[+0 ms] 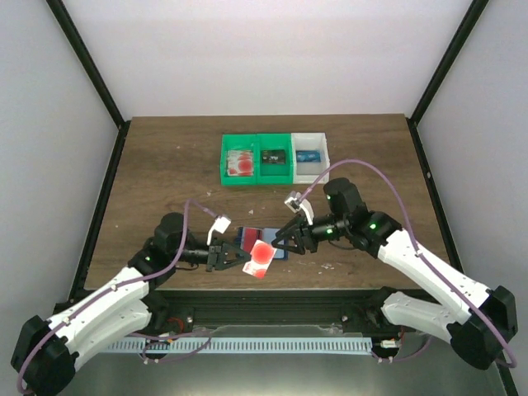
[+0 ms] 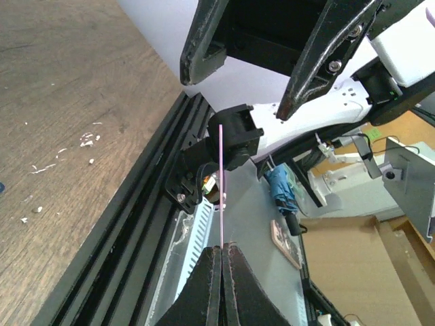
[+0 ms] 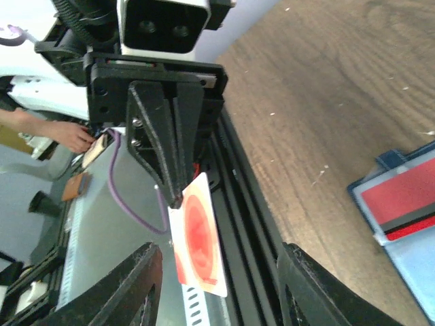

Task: Take the credit cards out of the card holder

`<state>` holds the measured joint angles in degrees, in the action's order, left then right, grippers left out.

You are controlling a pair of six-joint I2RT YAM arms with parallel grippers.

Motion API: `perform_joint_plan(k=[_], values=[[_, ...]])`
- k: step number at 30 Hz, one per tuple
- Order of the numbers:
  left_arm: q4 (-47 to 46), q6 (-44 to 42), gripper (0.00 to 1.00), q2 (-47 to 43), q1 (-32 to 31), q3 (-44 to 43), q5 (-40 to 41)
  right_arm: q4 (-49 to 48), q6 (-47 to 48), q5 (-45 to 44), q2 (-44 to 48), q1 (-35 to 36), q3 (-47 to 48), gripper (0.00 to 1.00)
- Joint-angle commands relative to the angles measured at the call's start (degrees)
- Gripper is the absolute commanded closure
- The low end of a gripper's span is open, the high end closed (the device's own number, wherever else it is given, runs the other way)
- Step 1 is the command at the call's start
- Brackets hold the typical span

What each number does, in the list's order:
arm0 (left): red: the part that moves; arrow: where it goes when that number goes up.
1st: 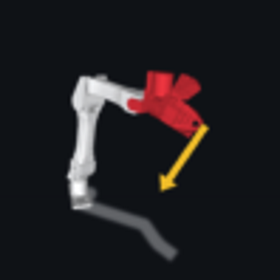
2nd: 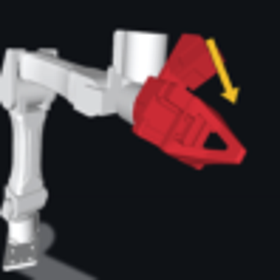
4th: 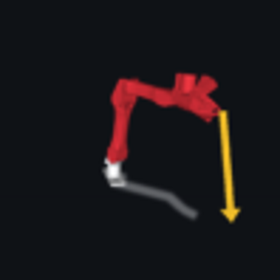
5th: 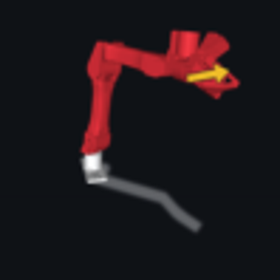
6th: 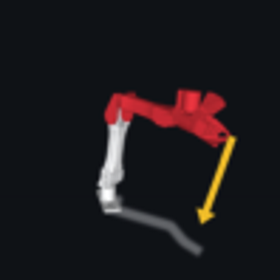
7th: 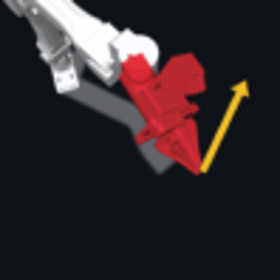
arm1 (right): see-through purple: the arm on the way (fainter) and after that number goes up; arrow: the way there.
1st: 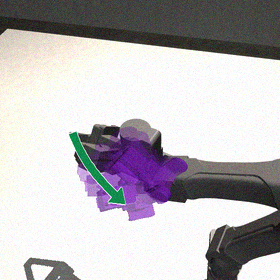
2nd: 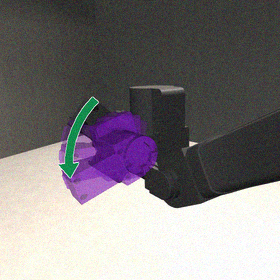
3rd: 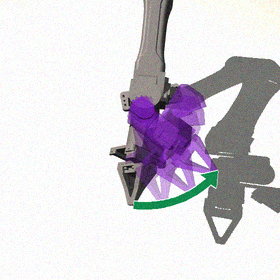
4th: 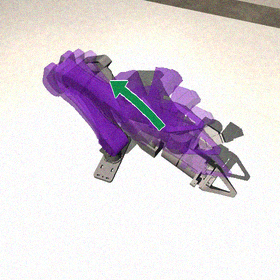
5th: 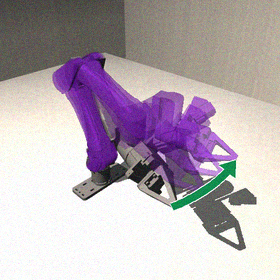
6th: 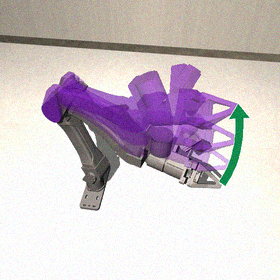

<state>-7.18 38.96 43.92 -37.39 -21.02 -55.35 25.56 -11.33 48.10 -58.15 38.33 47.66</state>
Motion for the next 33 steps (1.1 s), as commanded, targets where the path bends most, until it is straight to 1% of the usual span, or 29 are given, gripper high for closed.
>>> perform_joint_plan(k=[1,11,14,16,19,20,21,25,26,27,28,29,30,31,33], values=[[-1.13,0.15,1.00,-0.52,-0.28,-1.03,-1.69,-0.69,0.85,7.24,-0.42,0.20,1.29,0.52],[-2.61,0.15,1.00,-0.11,-0.24,-1.13,-2.30,0.36,1.31,6.70,-3.36,3.38,1.53,0.57],[-2.65,0.11,1.00,-0.40,-0.23,-1.10,-2.39,0.20,1.43,6.53,-3.98,4.19,1.72,0.60],[-2.61,0.22,1.00,-0.65,-0.24,-1.11,-2.20,0.01,1.45,6.64,-4.14,4.42,1.81,0.65],[-2.59,0.24,1.00,-0.83,-0.23,-1.07,-1.98,-0.24,1.32,6.65,-4.25,4.64,1.81,0.85],[-2.64,0.24,1.00,-0.87,-0.30,-1.07,-1.71,-0.37,1.38,6.73,-4.26,4.69,1.71,0.94],[-2.46,0.21,1.00,-0.86,-0.25,-1.10,-1.31,-0.60,1.29,7.01,-4.23,4.73,1.60,0.99],[-0.19,0.03,0.99,-1.00,-0.27,-2.57,1.66,-2.97,0.54,7.79,-3.61,5.09,0.20,1.00],[1.19,-0.11,0.89,-1.21,-0.19,-3.19,3.16,-3.62,0.12,7.21,-3.61,5.09,0.02,1.00],[3.50,-0.61,0.74,-1.47,-0.18,-4.08,5.59,-4.26,-0.52,6.62,-3.66,5.09,-0.16,0.99],[5.28,-1.11,0.63,-1.73,-0.07,-5.06,7.67,-4.76,-1.29,5.93,-3.70,5.09,-0.24,0.99],[7.34,-1.74,0.56,-2.12,0.21,-6.01,10.01,-5.63,-2.07,5.36,-3.80,5.09,-0.19,0.99],[9.51,-2.24,0.45,-2.66,0.36,-7.31,12.70,-6.57,-3.05,4.87,-3.95,5.09,-0.31,0.99],[11.89,-2.77,0.36,-3.41,0.72,-8.71,15.87,-7.69,-4.08,4.33,-4.10,5.09,-0.38,0.99],[16.58,-3.93,0.30,-5.28,1.48,-11.65,22.96,-9.73,-5.98,2.57,-4.59,4.96,-0.40,1.00]])
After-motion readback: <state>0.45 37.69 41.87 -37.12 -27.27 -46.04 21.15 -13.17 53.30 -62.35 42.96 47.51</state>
